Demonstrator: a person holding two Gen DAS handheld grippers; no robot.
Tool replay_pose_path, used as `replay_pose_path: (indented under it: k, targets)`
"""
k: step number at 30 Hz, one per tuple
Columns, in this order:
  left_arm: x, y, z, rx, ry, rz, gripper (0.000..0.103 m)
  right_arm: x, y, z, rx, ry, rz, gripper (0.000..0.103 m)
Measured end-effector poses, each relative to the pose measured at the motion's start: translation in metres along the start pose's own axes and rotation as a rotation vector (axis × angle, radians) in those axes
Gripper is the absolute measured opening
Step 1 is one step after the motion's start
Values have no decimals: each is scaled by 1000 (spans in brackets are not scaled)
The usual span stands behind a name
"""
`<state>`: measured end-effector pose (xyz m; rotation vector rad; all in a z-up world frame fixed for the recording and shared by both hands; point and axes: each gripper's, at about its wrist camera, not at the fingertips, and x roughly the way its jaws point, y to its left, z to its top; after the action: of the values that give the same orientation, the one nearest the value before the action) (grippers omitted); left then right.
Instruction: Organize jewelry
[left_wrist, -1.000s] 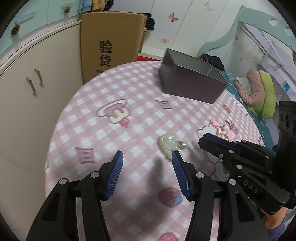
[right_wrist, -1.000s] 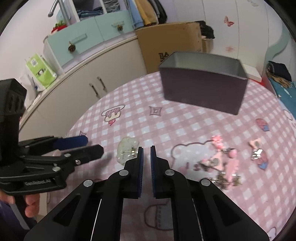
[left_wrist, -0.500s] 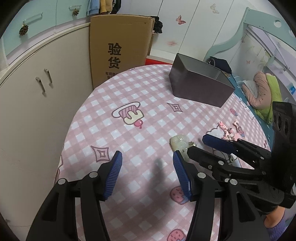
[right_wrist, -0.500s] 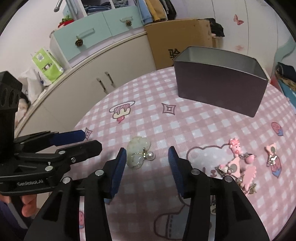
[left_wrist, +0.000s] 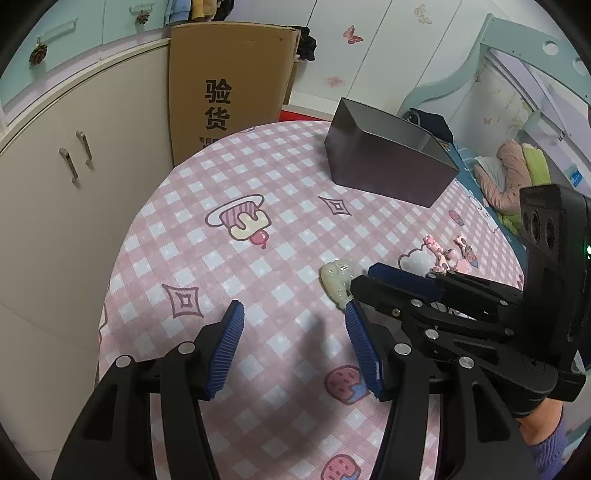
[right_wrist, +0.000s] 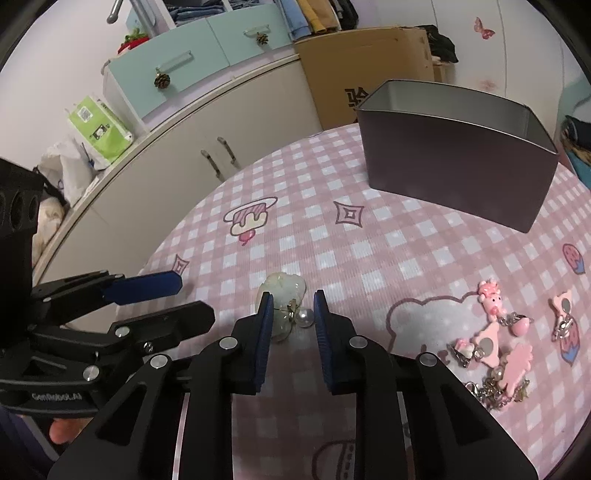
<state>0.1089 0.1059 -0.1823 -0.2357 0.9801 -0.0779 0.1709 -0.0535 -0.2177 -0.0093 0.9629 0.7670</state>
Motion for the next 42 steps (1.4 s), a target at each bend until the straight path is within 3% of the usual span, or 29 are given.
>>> replay_pose_path:
  k: [8, 11, 15, 20, 23, 24, 26, 32, 42]
  targets:
    - [12, -16, 3, 14, 19, -25, 55, -22, -20, -11, 38, -34, -66, 21]
    - [21, -29, 5, 32, 27, -24, 62, -37, -26, -11, 55, -68, -82, 21]
    - [34, -41, 10, 39, 36, -18, 62, -55, -34, -11, 70, -95, -101, 21]
    - [44, -57, 11, 107, 18, 57, 62, -70, -44, -14, 98, -121, -114, 22]
    - [48, -70, 4, 216, 16, 130, 60, -74, -48, -14, 107, -132, -114, 22]
    - [48, -74, 2, 240, 6, 137, 53, -75, -49, -14, 108, -135, -114, 22]
    - [47, -74, 2, 244, -1, 131, 42, -75, -50, -13, 113, -140, -114, 22]
    - [47, -70, 4, 255, -7, 99, 41, -77, -51, -11, 116, -152, -117, 22]
    - [33, -58, 14, 197, -12, -23, 40, -92, -56, -1, 113, -188, -143, 22]
